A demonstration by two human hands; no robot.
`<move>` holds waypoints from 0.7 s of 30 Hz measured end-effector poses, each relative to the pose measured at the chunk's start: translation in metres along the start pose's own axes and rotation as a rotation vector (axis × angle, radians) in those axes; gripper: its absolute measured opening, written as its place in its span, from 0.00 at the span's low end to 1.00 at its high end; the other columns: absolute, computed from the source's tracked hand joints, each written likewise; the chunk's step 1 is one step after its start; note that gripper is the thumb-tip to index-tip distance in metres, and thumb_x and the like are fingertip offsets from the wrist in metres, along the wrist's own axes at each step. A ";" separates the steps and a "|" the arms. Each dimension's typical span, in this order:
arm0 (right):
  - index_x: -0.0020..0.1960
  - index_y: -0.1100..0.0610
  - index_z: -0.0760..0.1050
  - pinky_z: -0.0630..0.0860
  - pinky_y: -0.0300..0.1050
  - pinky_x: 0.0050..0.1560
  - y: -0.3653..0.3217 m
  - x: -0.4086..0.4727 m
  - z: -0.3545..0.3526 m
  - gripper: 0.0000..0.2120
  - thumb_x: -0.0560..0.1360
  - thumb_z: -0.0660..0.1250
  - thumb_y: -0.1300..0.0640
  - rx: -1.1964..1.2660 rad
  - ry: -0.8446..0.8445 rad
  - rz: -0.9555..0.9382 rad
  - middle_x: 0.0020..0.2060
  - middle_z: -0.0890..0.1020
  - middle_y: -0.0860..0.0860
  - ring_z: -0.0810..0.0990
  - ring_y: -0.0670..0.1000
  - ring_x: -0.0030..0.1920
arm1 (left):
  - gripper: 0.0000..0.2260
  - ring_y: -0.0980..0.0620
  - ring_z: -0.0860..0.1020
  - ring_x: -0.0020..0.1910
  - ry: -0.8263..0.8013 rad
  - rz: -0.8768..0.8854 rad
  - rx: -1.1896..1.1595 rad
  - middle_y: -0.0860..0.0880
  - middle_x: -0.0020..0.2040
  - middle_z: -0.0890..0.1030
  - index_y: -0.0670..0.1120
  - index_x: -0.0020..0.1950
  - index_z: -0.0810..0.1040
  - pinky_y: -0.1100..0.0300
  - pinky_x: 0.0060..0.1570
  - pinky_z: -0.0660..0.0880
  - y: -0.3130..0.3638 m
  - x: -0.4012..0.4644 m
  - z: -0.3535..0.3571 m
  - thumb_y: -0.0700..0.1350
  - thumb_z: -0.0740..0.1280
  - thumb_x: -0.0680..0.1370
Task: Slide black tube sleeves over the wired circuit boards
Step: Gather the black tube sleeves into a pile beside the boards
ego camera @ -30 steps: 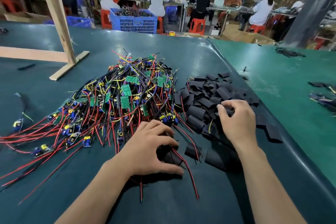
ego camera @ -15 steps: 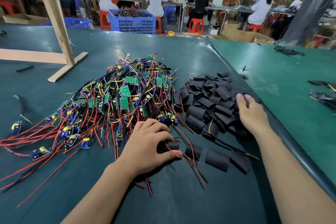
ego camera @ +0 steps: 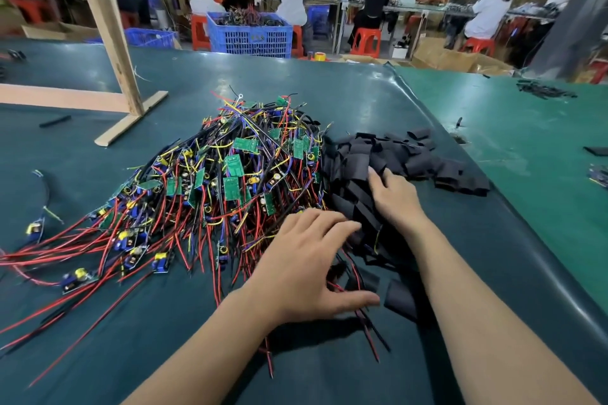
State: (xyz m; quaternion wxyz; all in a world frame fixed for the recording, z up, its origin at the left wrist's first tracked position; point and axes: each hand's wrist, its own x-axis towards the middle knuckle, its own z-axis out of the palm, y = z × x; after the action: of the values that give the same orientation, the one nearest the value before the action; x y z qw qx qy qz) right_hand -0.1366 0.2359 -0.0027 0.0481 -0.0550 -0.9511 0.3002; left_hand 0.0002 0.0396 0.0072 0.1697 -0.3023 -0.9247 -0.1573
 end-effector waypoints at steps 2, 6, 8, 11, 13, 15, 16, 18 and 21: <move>0.60 0.62 0.74 0.68 0.56 0.64 -0.009 0.000 0.008 0.25 0.82 0.52 0.43 -0.017 0.004 -0.026 0.61 0.77 0.65 0.72 0.65 0.64 | 0.40 0.49 0.68 0.66 0.015 0.043 0.024 0.52 0.65 0.73 0.50 0.69 0.72 0.52 0.69 0.63 0.008 0.011 0.005 0.77 0.58 0.69; 0.57 0.62 0.74 0.67 0.55 0.65 -0.020 -0.003 0.018 0.20 0.81 0.53 0.47 0.014 -0.031 -0.017 0.60 0.76 0.66 0.71 0.66 0.64 | 0.33 0.43 0.68 0.67 0.070 -0.019 0.081 0.48 0.65 0.73 0.47 0.62 0.76 0.46 0.70 0.61 0.006 0.027 0.013 0.71 0.63 0.70; 0.61 0.62 0.73 0.67 0.56 0.66 -0.024 -0.006 0.017 0.23 0.80 0.52 0.45 0.108 -0.057 -0.007 0.62 0.75 0.66 0.71 0.65 0.65 | 0.29 0.43 0.68 0.67 0.117 -0.058 0.063 0.48 0.64 0.74 0.46 0.60 0.77 0.45 0.69 0.63 0.004 0.027 0.018 0.68 0.65 0.72; 0.69 0.57 0.68 0.69 0.53 0.62 -0.020 -0.009 -0.002 0.23 0.81 0.55 0.43 0.112 -0.059 -0.016 0.64 0.75 0.63 0.71 0.63 0.66 | 0.23 0.44 0.71 0.67 0.185 -0.033 0.018 0.48 0.63 0.77 0.46 0.57 0.79 0.45 0.67 0.67 0.002 0.023 0.025 0.63 0.66 0.74; 0.72 0.54 0.68 0.68 0.47 0.56 -0.010 -0.011 -0.030 0.27 0.79 0.58 0.39 0.103 -0.052 -0.005 0.65 0.76 0.57 0.73 0.58 0.65 | 0.20 0.46 0.73 0.66 0.206 -0.009 0.006 0.50 0.62 0.78 0.47 0.54 0.81 0.48 0.66 0.68 0.001 0.023 0.026 0.62 0.67 0.74; 0.64 0.53 0.76 0.68 0.44 0.50 0.002 -0.008 -0.061 0.25 0.76 0.63 0.36 0.035 -0.040 -0.010 0.55 0.81 0.51 0.77 0.54 0.57 | 0.20 0.47 0.73 0.67 0.179 -0.005 0.034 0.51 0.63 0.79 0.48 0.54 0.81 0.51 0.66 0.68 0.002 0.025 0.027 0.63 0.66 0.75; 0.56 0.53 0.81 0.69 0.43 0.46 0.008 -0.004 -0.075 0.22 0.74 0.66 0.37 0.005 -0.009 -0.021 0.47 0.82 0.48 0.79 0.52 0.50 | 0.20 0.48 0.73 0.67 0.163 -0.002 0.041 0.51 0.64 0.79 0.48 0.54 0.82 0.52 0.66 0.68 0.002 0.025 0.027 0.63 0.65 0.75; 0.46 0.54 0.83 0.70 0.42 0.39 0.018 0.010 -0.094 0.15 0.75 0.67 0.44 0.015 0.135 -0.049 0.37 0.83 0.49 0.77 0.50 0.39 | 0.21 0.49 0.72 0.68 0.135 -0.002 0.029 0.51 0.65 0.78 0.48 0.55 0.82 0.53 0.67 0.68 0.002 0.025 0.028 0.63 0.64 0.75; 0.52 0.57 0.82 0.70 0.43 0.46 0.044 0.041 -0.097 0.12 0.79 0.61 0.56 0.036 0.341 -0.042 0.44 0.83 0.55 0.76 0.55 0.42 | 0.21 0.51 0.72 0.69 0.119 -0.004 0.032 0.52 0.66 0.78 0.49 0.56 0.82 0.54 0.68 0.67 0.000 0.024 0.029 0.63 0.63 0.76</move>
State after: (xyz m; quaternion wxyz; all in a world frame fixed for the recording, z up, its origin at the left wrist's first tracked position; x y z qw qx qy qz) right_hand -0.1613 0.3321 0.0537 0.2159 -0.0843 -0.9245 0.3026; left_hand -0.0245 0.0634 -0.0087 0.2289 -0.2878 -0.9159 -0.1607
